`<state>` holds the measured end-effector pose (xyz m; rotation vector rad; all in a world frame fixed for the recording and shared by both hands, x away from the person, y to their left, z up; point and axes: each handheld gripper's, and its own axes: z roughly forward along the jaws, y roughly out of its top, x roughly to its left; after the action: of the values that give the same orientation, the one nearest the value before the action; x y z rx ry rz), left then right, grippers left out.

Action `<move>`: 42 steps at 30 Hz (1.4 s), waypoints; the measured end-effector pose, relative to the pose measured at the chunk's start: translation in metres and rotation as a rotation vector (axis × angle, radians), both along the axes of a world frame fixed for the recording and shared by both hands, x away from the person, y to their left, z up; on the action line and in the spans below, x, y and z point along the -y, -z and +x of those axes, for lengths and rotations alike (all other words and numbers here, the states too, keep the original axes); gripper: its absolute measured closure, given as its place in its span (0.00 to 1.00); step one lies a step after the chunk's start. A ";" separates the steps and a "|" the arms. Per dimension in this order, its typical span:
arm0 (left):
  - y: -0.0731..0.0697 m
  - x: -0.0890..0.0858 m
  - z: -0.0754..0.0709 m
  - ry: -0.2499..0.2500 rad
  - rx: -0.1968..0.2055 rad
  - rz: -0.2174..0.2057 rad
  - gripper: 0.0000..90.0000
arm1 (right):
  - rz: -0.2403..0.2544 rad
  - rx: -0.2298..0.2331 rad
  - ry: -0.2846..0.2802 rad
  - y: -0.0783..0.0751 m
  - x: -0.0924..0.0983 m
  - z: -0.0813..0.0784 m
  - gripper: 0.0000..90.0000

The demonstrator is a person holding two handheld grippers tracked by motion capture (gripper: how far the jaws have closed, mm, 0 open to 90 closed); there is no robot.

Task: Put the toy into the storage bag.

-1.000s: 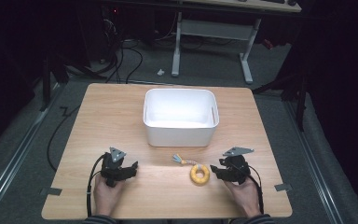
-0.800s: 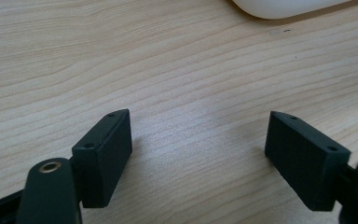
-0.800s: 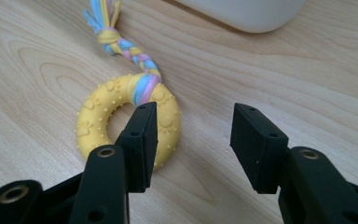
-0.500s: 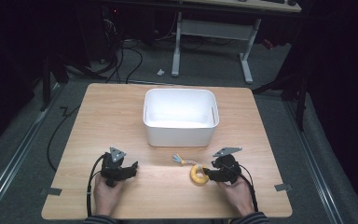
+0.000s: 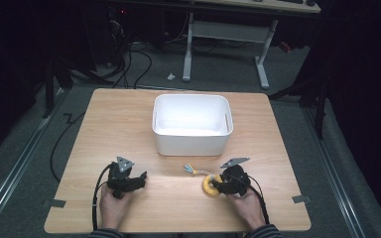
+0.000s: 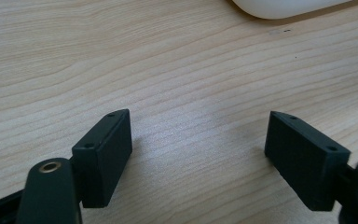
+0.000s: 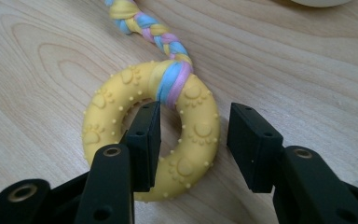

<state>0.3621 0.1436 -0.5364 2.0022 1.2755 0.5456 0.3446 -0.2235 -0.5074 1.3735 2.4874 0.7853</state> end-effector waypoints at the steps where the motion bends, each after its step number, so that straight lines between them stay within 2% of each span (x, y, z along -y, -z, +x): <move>1: 0.000 0.000 0.000 0.000 0.000 0.000 0.26 | -0.001 -0.001 -0.002 0.000 0.000 0.000 0.64; 5: 0.000 0.000 0.000 0.000 0.000 0.000 0.26 | -0.011 0.007 -0.009 0.000 -0.002 0.000 0.70; 10: 0.000 0.000 0.000 0.000 0.000 0.000 0.26 | -0.003 -0.001 -0.001 0.000 -0.001 0.000 0.71; 19: 0.000 0.000 0.000 0.000 0.000 0.001 0.26 | 0.030 0.013 -0.009 -0.001 0.007 -0.004 0.74; 22: 0.000 0.000 0.000 0.000 0.000 0.001 0.26 | 0.029 0.014 -0.008 -0.002 0.006 -0.005 0.74; 25: 0.000 0.000 0.000 0.000 0.000 0.001 0.26 | 0.024 0.033 -0.030 -0.003 0.006 -0.007 0.74; 28: 0.000 0.000 0.000 0.000 0.000 0.001 0.26 | 0.027 0.034 -0.023 -0.004 0.008 -0.010 0.74; 35: 0.000 0.000 0.000 0.000 0.000 0.002 0.26 | 0.052 0.060 -0.021 -0.012 0.021 -0.017 0.74; 42: 0.000 0.000 0.000 0.000 0.000 0.002 0.26 | 0.073 0.072 0.005 -0.018 0.035 -0.027 0.74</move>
<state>0.3621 0.1435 -0.5364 2.0037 1.2750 0.5475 0.3178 -0.2589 -0.4891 1.3500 2.4221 0.9157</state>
